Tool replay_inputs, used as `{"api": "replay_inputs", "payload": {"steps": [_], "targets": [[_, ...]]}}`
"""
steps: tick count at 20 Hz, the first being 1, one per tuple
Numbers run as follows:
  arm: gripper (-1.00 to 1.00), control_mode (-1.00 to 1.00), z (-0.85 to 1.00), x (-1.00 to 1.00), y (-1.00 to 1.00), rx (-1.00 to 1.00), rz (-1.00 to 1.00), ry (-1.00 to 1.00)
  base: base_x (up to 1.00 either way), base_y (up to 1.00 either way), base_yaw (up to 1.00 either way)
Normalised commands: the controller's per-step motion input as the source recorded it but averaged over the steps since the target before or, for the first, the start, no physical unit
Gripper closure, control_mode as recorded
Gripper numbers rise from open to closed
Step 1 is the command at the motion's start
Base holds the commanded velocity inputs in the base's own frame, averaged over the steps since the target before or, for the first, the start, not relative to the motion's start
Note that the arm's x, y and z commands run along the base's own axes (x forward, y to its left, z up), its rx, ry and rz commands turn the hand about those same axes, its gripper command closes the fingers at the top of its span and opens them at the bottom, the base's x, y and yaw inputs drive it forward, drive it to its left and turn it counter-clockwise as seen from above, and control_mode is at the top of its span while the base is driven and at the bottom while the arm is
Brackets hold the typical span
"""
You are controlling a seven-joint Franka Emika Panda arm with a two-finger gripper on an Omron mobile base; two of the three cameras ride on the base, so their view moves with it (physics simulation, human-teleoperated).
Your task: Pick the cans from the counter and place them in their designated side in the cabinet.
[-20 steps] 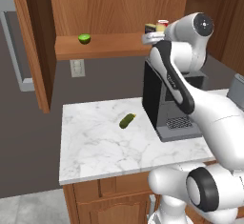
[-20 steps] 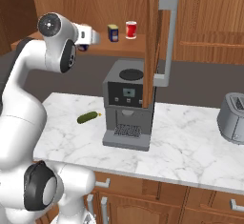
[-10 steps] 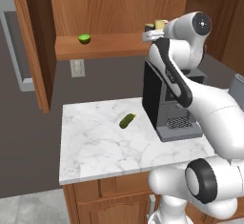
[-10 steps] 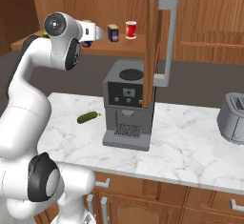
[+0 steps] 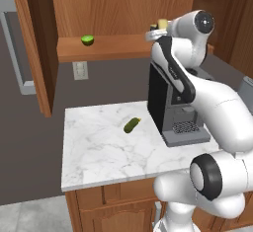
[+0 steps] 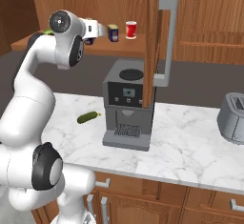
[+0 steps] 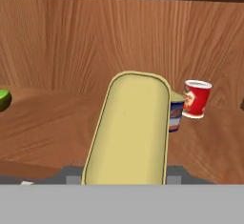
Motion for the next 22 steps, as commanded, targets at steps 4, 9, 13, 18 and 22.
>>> {"api": "replay_inputs", "payload": {"steps": [4, 9, 13, 18, 22], "targets": [[1.0, -1.0, 0.01, 0.23, -0.04, -0.02, 0.01, 0.0, 0.0, 0.0, 0.0], [1.0, -1.0, 0.0, 0.25, -0.07, -0.02, 0.02, 0.0, 0.0, 0.0, 0.0], [1.0, -1.0, 0.0, 0.25, -0.04, -0.03, 0.01, 0.0, 0.0, 0.0, 0.0], [1.0, -1.0, 0.0, 0.24, -0.02, -0.03, 0.01, 0.0, 0.0, 0.0, 0.0], [1.0, -1.0, 0.0, 0.23, 0.0, -0.03, 0.0, 0.02, 0.0, 0.0, 0.0]]}}
